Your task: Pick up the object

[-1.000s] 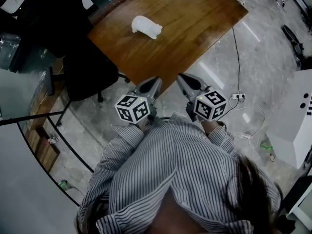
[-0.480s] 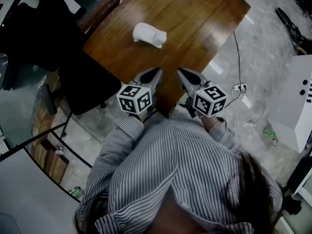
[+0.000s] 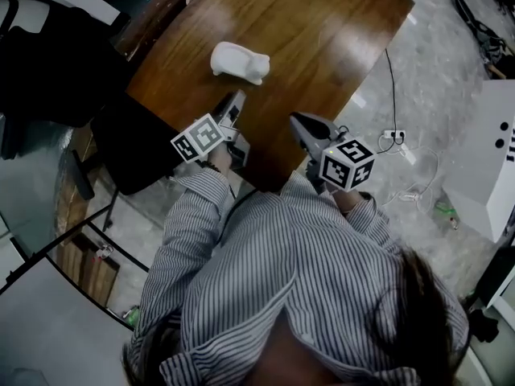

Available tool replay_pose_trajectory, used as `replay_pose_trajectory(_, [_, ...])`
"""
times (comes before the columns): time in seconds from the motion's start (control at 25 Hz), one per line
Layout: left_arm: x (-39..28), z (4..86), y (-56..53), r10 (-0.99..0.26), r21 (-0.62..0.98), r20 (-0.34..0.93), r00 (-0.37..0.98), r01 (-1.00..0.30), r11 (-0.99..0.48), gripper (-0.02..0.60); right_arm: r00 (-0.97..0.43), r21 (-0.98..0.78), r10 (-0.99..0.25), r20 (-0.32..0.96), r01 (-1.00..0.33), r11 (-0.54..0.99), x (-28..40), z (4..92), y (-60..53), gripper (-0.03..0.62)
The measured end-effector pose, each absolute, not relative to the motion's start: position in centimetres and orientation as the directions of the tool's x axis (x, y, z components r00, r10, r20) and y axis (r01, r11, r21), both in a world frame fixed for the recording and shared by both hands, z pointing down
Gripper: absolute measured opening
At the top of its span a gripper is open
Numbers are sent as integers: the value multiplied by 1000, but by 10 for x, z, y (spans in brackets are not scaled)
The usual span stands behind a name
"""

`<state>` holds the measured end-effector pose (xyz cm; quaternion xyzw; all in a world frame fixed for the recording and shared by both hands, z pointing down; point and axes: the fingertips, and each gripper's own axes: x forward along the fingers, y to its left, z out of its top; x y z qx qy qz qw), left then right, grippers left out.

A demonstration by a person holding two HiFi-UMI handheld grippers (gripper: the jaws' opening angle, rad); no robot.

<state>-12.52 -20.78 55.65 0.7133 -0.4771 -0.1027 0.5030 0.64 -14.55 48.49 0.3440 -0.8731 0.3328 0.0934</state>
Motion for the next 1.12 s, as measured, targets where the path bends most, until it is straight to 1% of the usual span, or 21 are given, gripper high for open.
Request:
replay_pose_trajectory(0.08, [-130,560,-221,-805,836,321,499,-549,-7,164,-753,-519,-526,396,-656,547,6,488,-146,11])
replay_pose_trajectory(0.16, [-136,566,-233,-814,834,332,477,-551,17,164,-752,-529,-523,401,-656,538,8,492,-150,11])
replay_pose_trajectory(0.24, [-140,574,-242,-818,833,351,455,-551,50,184,-752,-544,-519,406,-655,524,10,497,-156,11])
replay_pose_trajectory(0.36, [-144,583,-254,-826,839,360,433,-537,85,190,-754,-550,-509,415,-653,520,11,500,-164,11])
replay_pose_trajectory(0.6, [-148,595,-277,-830,844,374,414,-522,120,198,-768,-558,-483,421,-639,529,5,504,-179,11])
replay_pose_trajectory(0.76, [-150,598,-287,-834,868,359,420,-480,132,196,-770,-567,-474,426,-636,523,2,510,-185,11])
replay_pose_trajectory(0.8, [-150,599,-289,-832,872,358,425,-471,134,193,-770,-570,-472,428,-636,520,2,512,-185,11])
replay_pose_trajectory(0.84, [-150,600,-291,-827,874,360,431,-467,138,162,-770,-573,-471,431,-637,516,2,514,-186,11])
replay_pose_trajectory(0.92, [-148,603,-294,-814,873,373,445,-465,146,139,-768,-577,-468,437,-639,510,2,517,-185,11])
replay_pose_trajectory(1.12, [-146,605,-298,-790,873,378,482,-471,131,147,-764,-578,-469,442,-643,502,3,521,-186,11])
